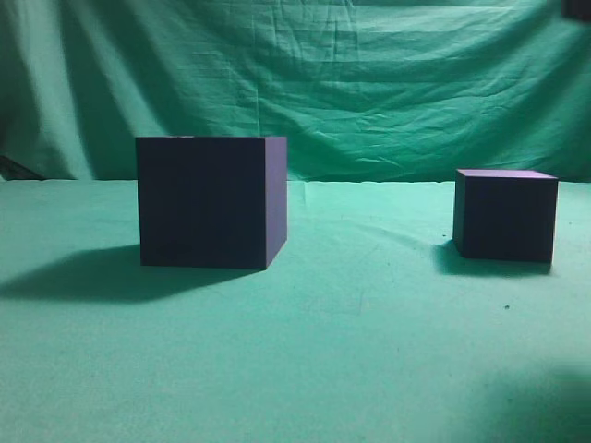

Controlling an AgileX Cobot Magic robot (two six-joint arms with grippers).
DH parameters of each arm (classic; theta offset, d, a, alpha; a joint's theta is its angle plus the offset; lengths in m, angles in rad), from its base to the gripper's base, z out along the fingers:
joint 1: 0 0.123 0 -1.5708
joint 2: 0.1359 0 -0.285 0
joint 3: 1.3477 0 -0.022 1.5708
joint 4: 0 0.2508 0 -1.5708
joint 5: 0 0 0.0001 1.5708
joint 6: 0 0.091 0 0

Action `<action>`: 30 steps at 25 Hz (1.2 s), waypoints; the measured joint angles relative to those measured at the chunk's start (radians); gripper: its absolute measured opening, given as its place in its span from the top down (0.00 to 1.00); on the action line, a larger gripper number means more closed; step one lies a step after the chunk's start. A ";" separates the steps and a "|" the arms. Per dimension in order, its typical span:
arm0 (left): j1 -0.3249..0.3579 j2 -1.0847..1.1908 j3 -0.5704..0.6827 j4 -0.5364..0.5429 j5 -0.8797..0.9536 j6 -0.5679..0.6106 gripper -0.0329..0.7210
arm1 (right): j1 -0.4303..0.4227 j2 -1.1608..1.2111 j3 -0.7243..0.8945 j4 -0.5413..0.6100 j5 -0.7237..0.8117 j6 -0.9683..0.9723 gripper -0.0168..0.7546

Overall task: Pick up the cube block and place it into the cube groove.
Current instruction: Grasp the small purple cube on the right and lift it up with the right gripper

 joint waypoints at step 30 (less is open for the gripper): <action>0.000 0.000 0.000 0.000 0.000 0.000 0.96 | 0.027 0.462 -0.154 -0.171 -0.093 0.420 0.44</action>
